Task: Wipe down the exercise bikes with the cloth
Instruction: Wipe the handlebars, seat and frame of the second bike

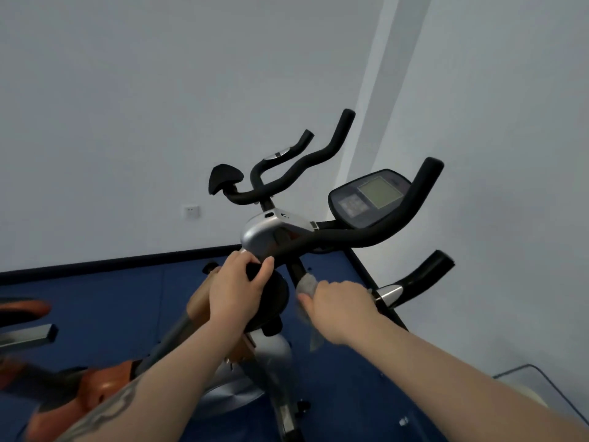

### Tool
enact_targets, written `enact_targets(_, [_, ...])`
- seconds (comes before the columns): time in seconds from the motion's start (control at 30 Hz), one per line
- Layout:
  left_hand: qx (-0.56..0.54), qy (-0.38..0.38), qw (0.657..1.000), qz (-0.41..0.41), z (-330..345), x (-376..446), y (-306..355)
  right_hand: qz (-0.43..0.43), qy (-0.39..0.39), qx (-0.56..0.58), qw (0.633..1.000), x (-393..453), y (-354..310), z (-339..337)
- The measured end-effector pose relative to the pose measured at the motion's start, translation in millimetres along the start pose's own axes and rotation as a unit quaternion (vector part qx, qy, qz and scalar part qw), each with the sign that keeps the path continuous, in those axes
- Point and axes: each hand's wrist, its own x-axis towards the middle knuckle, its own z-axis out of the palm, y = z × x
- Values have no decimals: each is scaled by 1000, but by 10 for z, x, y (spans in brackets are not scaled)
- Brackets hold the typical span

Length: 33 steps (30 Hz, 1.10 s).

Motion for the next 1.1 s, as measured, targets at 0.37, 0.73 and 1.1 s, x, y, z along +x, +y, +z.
enact_targets(0.37, [-8,-23,1000,-15,-4,38,-33,84,-64,125,987,401,-52,-30])
enact_targets(0.73, [-3,-9,1000,-10,-32,-5,6,83,-35,133,987,389,6,12])
enact_targets(1.1, [44,2,993,110,-46,18,6,24,70,29,997,-68,-75,116])
